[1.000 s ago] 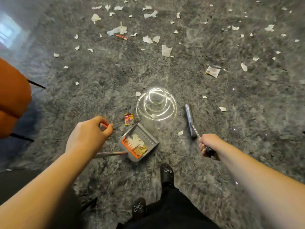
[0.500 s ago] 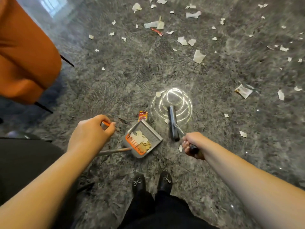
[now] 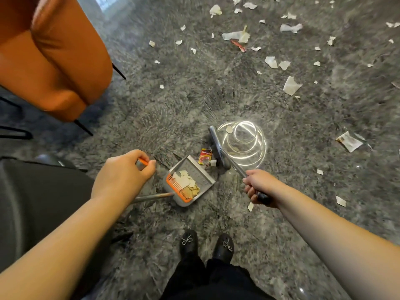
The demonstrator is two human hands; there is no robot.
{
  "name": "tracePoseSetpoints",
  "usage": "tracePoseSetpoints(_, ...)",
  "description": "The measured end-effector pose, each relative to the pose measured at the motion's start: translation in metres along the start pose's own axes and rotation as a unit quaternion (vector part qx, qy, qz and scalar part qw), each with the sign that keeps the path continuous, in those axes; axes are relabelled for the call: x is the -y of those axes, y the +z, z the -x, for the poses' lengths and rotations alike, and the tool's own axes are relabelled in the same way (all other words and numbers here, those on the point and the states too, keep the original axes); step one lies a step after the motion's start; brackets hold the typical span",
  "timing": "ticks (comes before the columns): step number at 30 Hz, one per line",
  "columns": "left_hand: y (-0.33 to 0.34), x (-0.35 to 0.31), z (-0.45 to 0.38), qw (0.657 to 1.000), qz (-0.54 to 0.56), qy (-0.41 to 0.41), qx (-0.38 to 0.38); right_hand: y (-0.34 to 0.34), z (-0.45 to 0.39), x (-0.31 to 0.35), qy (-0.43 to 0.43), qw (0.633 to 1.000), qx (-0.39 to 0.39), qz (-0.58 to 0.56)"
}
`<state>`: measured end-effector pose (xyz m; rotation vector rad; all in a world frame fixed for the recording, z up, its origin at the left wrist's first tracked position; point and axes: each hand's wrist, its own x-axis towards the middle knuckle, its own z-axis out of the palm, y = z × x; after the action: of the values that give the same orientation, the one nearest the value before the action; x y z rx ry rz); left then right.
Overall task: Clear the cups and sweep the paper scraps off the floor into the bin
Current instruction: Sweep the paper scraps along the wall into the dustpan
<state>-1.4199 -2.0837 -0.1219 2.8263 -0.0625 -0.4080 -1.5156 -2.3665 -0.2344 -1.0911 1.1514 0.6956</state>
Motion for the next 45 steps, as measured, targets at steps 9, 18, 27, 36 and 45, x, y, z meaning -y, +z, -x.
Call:
tracePoseSetpoints(9, -0.008, 0.025, -0.007, 1.000, 0.007, -0.013, -0.007, 0.016, -0.041, 0.026, -0.034, 0.977, 0.000, 0.210)
tracePoseSetpoints(18, -0.016, 0.044, -0.007, 0.999, -0.004, -0.039, 0.003, 0.027, -0.043, 0.003, -0.016, 0.947, 0.012, 0.322)
tracePoseSetpoints(27, -0.010, 0.041, 0.005, 0.999, -0.021, -0.032, 0.026, 0.002, -0.027, -0.042, -0.043, 0.838, -0.041, 0.542)
tracePoseSetpoints(36, 0.004, 0.024, 0.021, 0.999, -0.028, 0.007, 0.026, -0.037, 0.009, -0.092, -0.027, 0.812, -0.057, 0.580)
tracePoseSetpoints(45, 0.033, -0.016, 0.039, 0.996, -0.048, 0.059, 0.046, -0.091, 0.035, -0.138, -0.009, 0.837, -0.088, 0.540)
